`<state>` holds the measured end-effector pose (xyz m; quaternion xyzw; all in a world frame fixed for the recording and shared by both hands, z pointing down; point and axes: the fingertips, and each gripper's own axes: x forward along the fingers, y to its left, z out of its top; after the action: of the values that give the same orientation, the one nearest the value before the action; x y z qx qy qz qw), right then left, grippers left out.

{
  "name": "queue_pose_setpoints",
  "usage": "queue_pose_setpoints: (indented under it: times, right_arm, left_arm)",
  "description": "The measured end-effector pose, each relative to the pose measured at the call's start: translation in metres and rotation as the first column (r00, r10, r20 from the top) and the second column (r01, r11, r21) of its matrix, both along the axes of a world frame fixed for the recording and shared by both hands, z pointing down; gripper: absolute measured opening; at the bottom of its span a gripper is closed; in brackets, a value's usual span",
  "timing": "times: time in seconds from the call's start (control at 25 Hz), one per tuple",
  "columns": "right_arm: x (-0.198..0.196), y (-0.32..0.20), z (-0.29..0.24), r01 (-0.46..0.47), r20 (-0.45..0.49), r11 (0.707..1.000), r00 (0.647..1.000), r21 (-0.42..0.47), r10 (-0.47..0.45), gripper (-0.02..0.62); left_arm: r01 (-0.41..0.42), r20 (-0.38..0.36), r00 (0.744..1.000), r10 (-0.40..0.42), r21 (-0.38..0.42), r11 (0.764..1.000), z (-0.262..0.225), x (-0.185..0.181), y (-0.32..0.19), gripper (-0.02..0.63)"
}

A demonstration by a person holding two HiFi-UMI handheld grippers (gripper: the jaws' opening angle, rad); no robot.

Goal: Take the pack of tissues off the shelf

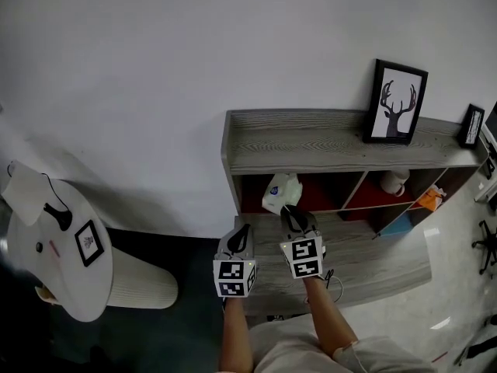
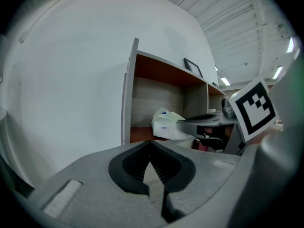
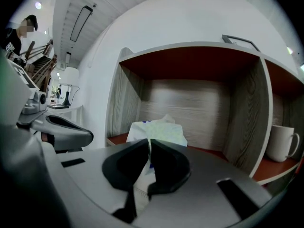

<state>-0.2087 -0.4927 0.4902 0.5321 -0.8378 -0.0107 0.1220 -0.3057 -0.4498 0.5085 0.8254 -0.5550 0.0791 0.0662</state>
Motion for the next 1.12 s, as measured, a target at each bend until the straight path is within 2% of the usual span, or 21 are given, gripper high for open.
queue_pose_setpoints:
  times: [0.4,0.68,0.84,1.12]
  right_arm:
    - [-0.003,0.015,-0.011,0.035,-0.023,0.998,0.999,0.054,-0.034,0.018]
    - [-0.002,0.025,-0.02,0.054,-0.002,0.996,0.999,0.075,-0.054,0.018]
    - [0.003,0.034,-0.027,0.064,0.019,0.994,0.998,0.093,-0.066,0.018]
    - [0.018,0.055,-0.033,0.083,0.031,0.988,0.996,0.128,-0.088,0.017]
  left_arm:
    - [0.008,0.018,1.0,-0.008,0.006,1.0,-0.003,0.004,0.014,0.008]
    - [0.042,0.021,0.999,-0.042,0.012,0.999,-0.011,0.001,0.026,0.008]
    - [0.054,0.058,0.997,-0.055,0.013,0.998,-0.01,0.005,0.038,0.008]
    - [0.089,0.044,0.995,-0.089,0.01,0.996,-0.007,0.019,0.061,0.008]
